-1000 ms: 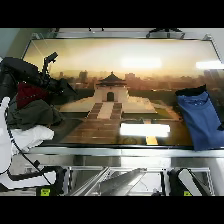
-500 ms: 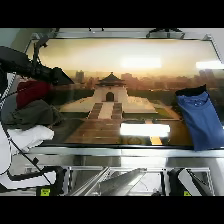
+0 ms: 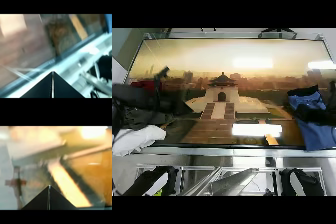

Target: Fold the shirts.

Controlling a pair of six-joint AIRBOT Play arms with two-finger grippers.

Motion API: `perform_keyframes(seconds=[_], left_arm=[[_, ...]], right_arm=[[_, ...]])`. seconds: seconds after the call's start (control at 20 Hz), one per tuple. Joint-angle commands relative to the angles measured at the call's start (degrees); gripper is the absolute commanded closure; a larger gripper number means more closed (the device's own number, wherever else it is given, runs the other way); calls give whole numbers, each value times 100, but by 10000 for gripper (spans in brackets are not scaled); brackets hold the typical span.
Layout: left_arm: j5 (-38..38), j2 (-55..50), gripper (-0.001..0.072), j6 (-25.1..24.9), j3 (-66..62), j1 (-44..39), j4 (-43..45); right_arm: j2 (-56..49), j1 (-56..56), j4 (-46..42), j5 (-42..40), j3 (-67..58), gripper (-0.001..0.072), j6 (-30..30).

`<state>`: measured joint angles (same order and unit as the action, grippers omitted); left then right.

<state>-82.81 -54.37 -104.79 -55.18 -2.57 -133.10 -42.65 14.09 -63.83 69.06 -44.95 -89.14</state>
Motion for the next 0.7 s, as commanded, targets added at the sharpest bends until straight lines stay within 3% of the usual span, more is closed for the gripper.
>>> perform_keyframes(seconds=[0.0, 0.25, 0.65], left_arm=[[562, 938, 687, 372, 1567, -452, 2], [1088, 1596, 687, 514, 2205, -654, -2], [1069, 1934, 687, 723, 2312, -656, 2]], right_arm=[[323, -514, 94, -221, 837, 693, 109], [323, -514, 96, -203, 846, 693, 369], [323, -511, 96, -203, 846, 693, 369]])
